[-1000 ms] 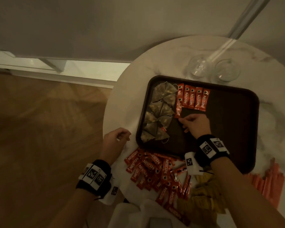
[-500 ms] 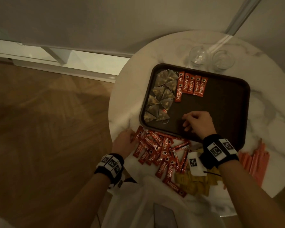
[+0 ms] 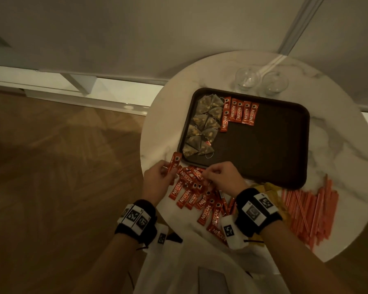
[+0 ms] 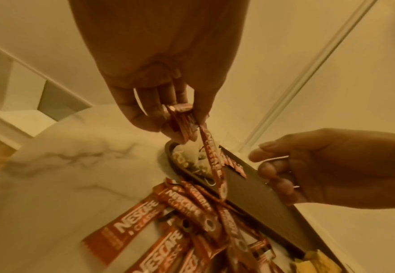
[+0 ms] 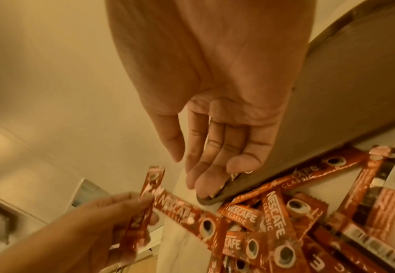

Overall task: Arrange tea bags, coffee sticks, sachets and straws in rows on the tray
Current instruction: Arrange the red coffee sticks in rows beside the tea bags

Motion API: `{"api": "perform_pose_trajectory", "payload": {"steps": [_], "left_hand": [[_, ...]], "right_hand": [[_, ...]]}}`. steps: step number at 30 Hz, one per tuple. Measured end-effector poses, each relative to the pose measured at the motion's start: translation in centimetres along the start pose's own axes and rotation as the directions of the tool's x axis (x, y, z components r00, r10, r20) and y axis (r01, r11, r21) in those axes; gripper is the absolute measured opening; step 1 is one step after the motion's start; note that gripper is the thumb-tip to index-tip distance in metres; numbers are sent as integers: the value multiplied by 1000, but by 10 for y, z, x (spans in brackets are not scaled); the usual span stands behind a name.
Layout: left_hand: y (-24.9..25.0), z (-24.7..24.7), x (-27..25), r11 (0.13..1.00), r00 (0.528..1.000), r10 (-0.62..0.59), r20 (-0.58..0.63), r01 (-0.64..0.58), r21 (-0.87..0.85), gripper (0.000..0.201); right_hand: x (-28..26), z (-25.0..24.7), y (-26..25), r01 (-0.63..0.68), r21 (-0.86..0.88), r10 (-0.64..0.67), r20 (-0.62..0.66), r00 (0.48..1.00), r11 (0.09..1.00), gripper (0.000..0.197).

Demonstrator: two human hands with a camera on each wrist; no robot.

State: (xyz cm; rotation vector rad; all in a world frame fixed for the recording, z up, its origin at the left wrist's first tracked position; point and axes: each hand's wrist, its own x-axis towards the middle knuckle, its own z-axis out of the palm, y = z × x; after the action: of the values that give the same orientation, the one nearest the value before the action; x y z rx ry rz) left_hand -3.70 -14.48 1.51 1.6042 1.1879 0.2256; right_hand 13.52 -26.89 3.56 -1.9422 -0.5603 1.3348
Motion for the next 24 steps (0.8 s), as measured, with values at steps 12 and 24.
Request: {"api": "perform_pose_trajectory", "payload": {"steps": [12,24], "left_hand": [[45,28,13,973,999,-5,47,15,-229,18],[51,59,14,944,940,-100,327,194,-267,16]], "right_hand": [[-6,-18,11,19,49,-20,24,1000,999,11],[22,-85,1,91,499,55,-272,961,862,9]]}}
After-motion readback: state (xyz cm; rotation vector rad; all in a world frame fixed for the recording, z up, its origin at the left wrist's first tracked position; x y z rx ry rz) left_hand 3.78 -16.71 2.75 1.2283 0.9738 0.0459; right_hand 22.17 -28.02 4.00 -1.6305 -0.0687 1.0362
